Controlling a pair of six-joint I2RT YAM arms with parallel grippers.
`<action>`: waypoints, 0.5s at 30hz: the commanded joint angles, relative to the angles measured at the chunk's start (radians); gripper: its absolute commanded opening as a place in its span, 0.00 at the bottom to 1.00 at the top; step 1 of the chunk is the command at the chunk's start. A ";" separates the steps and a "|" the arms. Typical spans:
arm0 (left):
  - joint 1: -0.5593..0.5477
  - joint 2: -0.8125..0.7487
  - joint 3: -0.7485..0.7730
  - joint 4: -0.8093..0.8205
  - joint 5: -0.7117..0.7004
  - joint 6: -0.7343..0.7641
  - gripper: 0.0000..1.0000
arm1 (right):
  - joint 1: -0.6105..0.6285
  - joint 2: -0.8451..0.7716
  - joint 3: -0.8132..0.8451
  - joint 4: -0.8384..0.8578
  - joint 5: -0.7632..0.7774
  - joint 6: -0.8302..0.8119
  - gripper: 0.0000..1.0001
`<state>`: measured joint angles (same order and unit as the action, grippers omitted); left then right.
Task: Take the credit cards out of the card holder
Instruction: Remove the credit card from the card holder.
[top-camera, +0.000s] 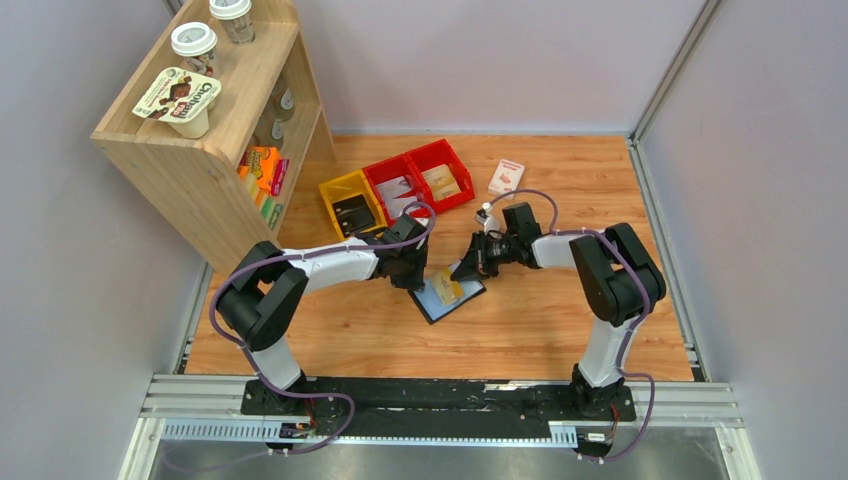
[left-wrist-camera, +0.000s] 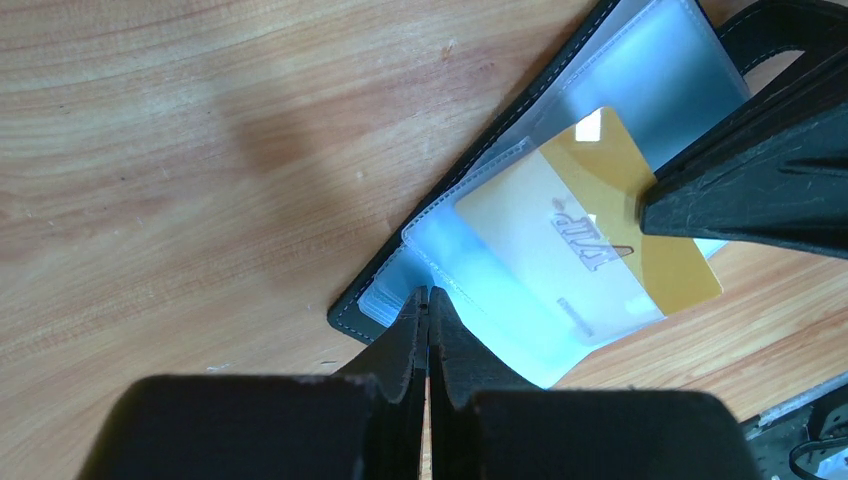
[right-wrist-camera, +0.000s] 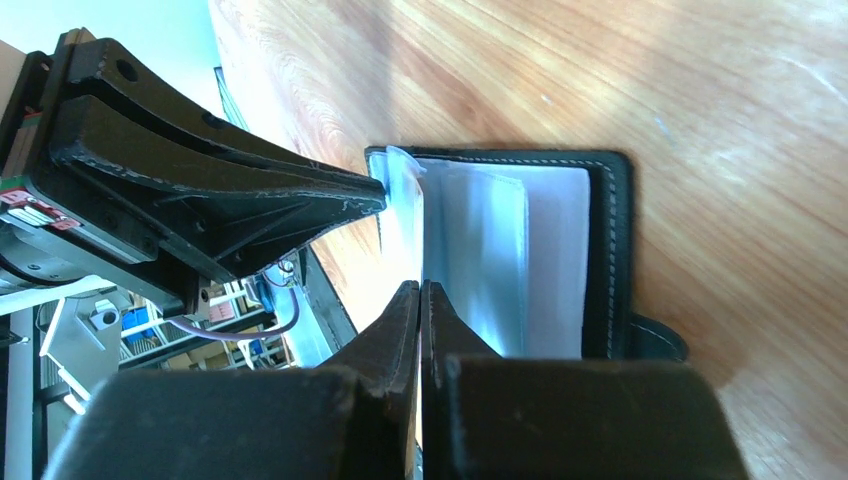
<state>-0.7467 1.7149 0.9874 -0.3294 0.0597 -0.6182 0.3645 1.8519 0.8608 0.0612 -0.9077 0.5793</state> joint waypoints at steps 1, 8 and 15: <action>-0.005 0.032 -0.010 -0.051 -0.023 0.031 0.00 | -0.021 -0.008 -0.014 -0.004 0.000 -0.027 0.01; -0.005 0.034 -0.007 -0.049 -0.020 0.034 0.00 | 0.002 0.024 0.020 -0.029 0.006 -0.025 0.19; -0.005 0.037 -0.006 -0.048 -0.017 0.037 0.00 | 0.019 0.064 0.061 -0.057 0.006 -0.048 0.31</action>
<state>-0.7467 1.7149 0.9874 -0.3290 0.0620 -0.6140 0.3729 1.8969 0.8791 0.0219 -0.9066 0.5652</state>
